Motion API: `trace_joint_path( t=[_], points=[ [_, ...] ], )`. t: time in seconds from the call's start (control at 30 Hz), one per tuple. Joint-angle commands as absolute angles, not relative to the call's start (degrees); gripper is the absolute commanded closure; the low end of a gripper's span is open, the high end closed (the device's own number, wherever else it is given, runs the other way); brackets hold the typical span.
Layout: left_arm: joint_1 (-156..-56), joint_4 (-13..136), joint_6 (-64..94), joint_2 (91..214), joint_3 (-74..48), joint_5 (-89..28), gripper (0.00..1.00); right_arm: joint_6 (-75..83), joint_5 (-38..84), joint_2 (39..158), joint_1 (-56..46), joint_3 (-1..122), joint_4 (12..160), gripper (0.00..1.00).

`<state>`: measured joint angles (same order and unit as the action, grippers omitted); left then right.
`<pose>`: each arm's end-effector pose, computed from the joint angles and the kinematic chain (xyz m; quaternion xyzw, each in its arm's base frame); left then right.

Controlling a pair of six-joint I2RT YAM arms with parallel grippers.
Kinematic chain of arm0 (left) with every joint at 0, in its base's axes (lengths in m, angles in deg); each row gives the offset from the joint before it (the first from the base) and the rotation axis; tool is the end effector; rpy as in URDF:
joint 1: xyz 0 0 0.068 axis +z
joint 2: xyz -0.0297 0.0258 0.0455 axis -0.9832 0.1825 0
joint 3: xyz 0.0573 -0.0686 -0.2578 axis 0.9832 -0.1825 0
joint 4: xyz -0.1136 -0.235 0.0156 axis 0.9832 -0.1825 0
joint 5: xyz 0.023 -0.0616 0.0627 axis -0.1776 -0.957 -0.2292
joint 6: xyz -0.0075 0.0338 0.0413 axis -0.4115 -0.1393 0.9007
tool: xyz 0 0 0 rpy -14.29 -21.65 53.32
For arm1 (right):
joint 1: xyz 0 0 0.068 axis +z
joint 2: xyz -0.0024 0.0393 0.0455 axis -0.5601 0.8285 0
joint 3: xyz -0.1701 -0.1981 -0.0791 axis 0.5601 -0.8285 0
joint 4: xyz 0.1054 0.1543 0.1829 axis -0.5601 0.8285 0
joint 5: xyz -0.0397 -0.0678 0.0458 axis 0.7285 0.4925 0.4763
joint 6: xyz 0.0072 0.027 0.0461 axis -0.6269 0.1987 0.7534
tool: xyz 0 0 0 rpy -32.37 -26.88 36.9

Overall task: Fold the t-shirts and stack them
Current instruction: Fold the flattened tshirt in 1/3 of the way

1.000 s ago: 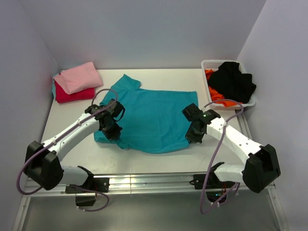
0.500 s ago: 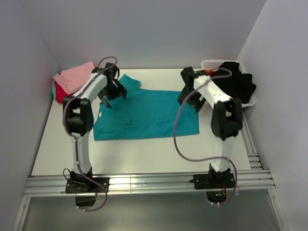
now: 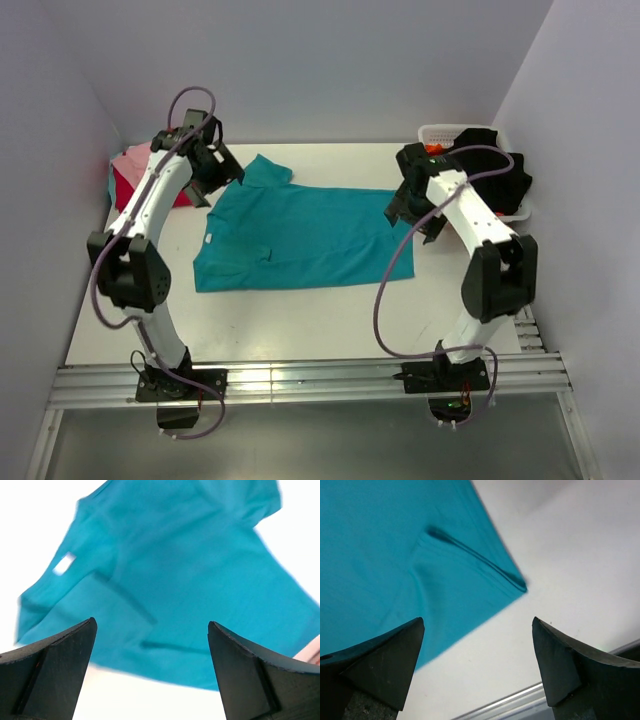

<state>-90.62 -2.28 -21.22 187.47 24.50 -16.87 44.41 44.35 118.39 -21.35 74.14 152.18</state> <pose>0.3996 -0.0752 0.3240 -0.3134 0.9172 -0.0784 0.2331 0.3382 0.0678 0.2762 0.3058 0.9394 -0.0476 0.1476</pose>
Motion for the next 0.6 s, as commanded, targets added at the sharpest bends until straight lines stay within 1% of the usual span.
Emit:
trace_joint_path(
  t=[0.0,0.07,0.1,0.13,0.2,0.27,0.3,0.4,0.57],
  points=[
    [-91.1,-5.0,-20.6,181.1,12.7,-12.5,0.01,43.8,43.3,109.4,-20.4,67.0,149.1,0.05],
    [-91.3,-3.2,-22.9,174.9,6.0,-12.9,0.01,43.7,42.7,106.1,-19.3,62.1,148.5,0.05],
    [-91.7,-2.4,-23.9,172.8,-0.5,-13.1,0.00,43.7,42.6,103.1,-18.8,60.3,148.2,0.05],
    [-92.1,-1.4,-26.0,168.9,-3.6,-13.2,0.00,43.7,42.0,101.7,-18.1,58.5,147.3,0.05],
    [-93.4,-1.1,-28.3,165.5,-11.7,-13.1,0.01,43.9,40.6,98.8,-17.5,52.9,146.6,0.05],
    [-94.5,-0.3,-30.9,162.1,-16.5,-13.3,0.01,43.7,37.7,97.3,-17.1,46.4,143.5,0.05],
    [-95.6,-0.2,-31.7,161.2,-20.1,-13.1,0.01,43.7,37.2,96.8,-17.1,44.5,142.3,0.07],
    [-97.3,-0.6,-34.1,158.7,-24.2,-11.9,0.01,43.4,36.7,97.7,-17.2,40.3,138.4,0.10],
    [-97.4,0.1,-36.6,156.3,-28.0,-11.7,0.02,42.7,38.7,103.0,-17.1,42.3,136.2,0.15]
  ],
)
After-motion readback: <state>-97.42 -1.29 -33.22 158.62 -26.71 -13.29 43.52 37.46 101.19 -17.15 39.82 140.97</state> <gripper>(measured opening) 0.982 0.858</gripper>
